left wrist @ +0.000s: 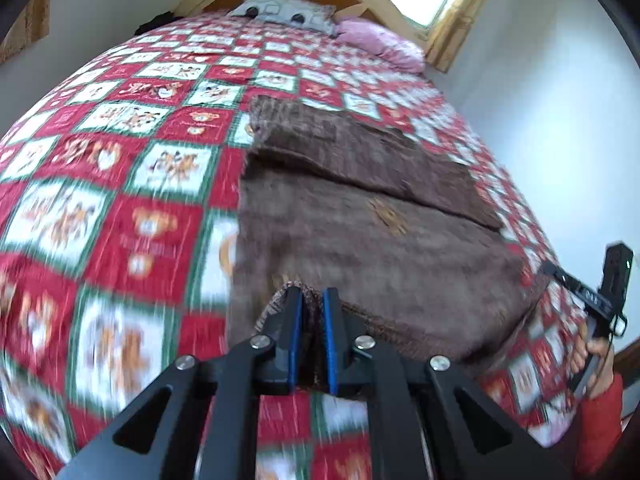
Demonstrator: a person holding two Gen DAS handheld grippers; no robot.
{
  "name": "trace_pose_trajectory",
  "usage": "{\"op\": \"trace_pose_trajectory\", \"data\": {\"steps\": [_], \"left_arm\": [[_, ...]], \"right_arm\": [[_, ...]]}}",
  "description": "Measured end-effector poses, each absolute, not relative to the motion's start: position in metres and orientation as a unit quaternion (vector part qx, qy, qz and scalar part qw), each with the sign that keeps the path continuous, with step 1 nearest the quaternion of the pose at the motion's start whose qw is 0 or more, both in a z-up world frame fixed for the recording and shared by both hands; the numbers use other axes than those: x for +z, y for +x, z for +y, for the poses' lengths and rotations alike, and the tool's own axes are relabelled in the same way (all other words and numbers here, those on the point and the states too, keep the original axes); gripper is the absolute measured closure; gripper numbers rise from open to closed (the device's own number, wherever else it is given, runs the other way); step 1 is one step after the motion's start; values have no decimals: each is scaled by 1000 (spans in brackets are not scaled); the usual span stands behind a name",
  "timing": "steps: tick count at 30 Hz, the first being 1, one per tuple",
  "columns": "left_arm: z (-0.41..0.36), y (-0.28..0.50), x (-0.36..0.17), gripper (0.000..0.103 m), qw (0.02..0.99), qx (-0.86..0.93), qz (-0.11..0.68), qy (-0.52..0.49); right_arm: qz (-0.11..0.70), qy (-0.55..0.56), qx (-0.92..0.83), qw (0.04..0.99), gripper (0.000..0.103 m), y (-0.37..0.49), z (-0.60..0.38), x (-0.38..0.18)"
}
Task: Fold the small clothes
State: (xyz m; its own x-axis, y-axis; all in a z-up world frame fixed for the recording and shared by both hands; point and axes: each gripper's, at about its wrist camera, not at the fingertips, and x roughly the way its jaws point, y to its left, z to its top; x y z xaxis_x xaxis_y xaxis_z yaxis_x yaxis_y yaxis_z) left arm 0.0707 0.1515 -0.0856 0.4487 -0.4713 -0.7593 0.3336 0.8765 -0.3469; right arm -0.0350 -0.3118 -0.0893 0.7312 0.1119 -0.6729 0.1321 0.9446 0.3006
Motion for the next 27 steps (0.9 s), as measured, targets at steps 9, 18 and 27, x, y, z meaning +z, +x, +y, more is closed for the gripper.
{"op": "trace_pose_trajectory", "data": {"steps": [9, 18, 27], "left_arm": [[164, 120, -60, 39, 863, -257, 433, -43], [125, 111, -93, 32, 860, -294, 408, 84], [103, 124, -129, 64, 843, -299, 439, 82]], "right_arm": [[369, 195, -31, 908, 98, -26, -330, -129], [353, 179, -42, 917, 98, -28, -325, -130], [351, 179, -36, 918, 98, -32, -323, -128]]}}
